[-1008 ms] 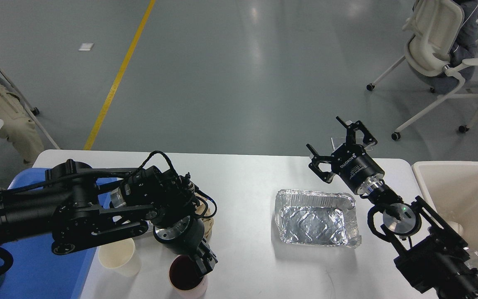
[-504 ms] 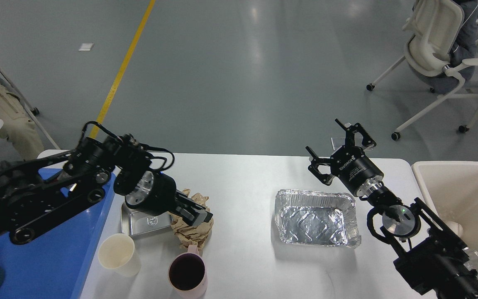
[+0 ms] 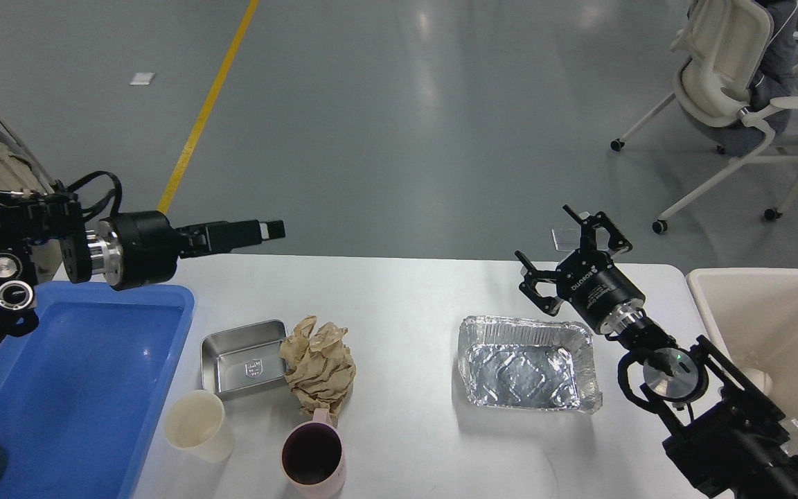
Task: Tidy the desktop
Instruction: 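Lift the left gripper off the mug and retract it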
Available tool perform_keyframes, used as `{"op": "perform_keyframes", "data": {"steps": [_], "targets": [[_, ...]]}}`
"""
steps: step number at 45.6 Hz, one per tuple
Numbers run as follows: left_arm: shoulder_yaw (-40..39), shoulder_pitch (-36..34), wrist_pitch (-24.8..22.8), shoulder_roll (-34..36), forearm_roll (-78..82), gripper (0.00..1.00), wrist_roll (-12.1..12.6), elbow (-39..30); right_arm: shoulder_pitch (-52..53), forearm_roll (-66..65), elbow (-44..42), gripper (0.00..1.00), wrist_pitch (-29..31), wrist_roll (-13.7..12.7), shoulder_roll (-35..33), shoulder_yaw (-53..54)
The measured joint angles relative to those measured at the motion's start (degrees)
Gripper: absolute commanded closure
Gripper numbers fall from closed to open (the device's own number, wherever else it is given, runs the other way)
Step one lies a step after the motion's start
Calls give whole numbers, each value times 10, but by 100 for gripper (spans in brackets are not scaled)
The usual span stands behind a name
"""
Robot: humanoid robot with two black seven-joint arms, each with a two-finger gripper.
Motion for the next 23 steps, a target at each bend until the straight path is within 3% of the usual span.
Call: {"op": "perform_keyframes", "data": {"steps": [6, 10, 14, 18, 23], "targets": [[-21, 27, 109, 8, -83, 7, 23, 25, -6, 0, 0, 0, 0, 0, -3, 0], [-38, 37, 182, 13, -112, 7, 66, 33, -7, 0, 0, 0, 0, 0, -6, 0], [-56, 49, 237, 23, -128, 7, 127, 36, -9, 0, 0, 0, -1, 0, -7, 0], [-81, 72, 265, 41, -139, 7, 164, 36, -13, 0, 0, 0, -2, 0, -7, 1], [-127, 117, 274, 70, -154, 7, 178, 33, -16, 0, 2, 0, -3, 0, -7, 2]]}}
